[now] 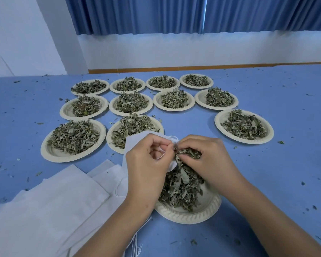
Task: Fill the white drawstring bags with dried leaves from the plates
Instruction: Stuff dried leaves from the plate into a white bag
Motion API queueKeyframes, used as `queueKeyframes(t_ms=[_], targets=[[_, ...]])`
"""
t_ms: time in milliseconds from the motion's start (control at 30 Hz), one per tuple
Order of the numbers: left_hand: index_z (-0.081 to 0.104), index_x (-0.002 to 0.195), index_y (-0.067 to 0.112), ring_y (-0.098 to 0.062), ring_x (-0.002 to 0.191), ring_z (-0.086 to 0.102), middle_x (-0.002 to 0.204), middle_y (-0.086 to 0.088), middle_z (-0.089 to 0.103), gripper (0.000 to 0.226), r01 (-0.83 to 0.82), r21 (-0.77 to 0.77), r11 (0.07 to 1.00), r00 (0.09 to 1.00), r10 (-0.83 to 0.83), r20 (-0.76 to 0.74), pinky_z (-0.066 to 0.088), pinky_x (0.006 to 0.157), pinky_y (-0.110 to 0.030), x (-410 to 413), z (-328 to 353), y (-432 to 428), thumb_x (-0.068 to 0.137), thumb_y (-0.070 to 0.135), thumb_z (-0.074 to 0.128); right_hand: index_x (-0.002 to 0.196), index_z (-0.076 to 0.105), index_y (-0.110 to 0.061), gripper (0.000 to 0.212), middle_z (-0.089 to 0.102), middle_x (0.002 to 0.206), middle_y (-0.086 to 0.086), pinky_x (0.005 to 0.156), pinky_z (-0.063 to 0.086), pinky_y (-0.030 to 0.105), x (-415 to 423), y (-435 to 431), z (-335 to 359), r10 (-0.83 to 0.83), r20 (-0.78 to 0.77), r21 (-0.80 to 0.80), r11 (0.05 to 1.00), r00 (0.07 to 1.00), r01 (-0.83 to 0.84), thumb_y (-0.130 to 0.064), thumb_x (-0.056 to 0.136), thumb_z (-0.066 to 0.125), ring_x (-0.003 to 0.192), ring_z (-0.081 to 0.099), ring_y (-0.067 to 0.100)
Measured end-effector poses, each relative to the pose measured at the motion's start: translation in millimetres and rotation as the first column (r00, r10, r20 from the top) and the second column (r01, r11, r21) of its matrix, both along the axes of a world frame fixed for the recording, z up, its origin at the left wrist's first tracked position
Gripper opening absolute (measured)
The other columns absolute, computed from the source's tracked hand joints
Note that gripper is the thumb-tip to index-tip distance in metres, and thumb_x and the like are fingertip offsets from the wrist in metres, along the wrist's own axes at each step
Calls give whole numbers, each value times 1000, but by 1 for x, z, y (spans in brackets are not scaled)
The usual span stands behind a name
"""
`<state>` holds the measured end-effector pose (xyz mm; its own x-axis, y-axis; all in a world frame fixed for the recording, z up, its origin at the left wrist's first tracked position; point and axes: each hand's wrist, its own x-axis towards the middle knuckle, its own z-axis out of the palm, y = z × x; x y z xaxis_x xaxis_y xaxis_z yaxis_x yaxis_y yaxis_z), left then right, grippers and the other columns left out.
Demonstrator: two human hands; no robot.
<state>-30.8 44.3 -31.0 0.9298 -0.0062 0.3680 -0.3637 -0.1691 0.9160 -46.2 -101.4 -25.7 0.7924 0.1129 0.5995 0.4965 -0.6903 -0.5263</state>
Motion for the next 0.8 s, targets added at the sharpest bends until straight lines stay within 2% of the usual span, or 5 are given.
queueKeyframes(t_ms=[233,400,567,633,800], targets=[[69,75,24,-3,48,49,56,12,58,17,50,-44,998,999,-51,-13,42,52,-13,-1,-1,0,82,9,73,87,70,-14,25,71,79,-7,69,48,10,-4,4,-3,-71,-59,125,989,996,78,-2,69,83,73,62,2],[70,75,24,0,49,50,59,13,61,18,85,-34,996,996,-85,-2,42,54,-12,-3,-3,-4,81,8,75,67,65,-13,17,62,57,6,54,43,34,-4,6,-4,-114,-168,229,962,979,151,-3,71,78,52,51,23],[72,75,24,-17,53,50,66,-2,67,13,68,-142,988,995,-77,-64,44,52,-16,3,-2,1,82,13,74,82,68,-38,28,68,90,-15,88,45,23,-4,4,3,64,-290,309,951,955,30,-12,77,78,96,61,5],[72,75,25,-10,54,49,64,4,66,13,26,-157,987,997,-38,-72,42,51,-13,7,1,6,82,15,74,93,69,-37,25,67,106,-20,99,41,26,-2,1,5,195,-354,339,938,915,-69,-15,83,74,112,58,5],[73,75,23,-2,51,47,61,7,64,11,22,-156,988,996,-35,-82,40,48,-13,7,3,5,82,14,75,98,67,-24,31,69,101,-8,88,53,28,-1,6,0,299,-372,537,842,879,-59,3,84,68,96,64,11]])
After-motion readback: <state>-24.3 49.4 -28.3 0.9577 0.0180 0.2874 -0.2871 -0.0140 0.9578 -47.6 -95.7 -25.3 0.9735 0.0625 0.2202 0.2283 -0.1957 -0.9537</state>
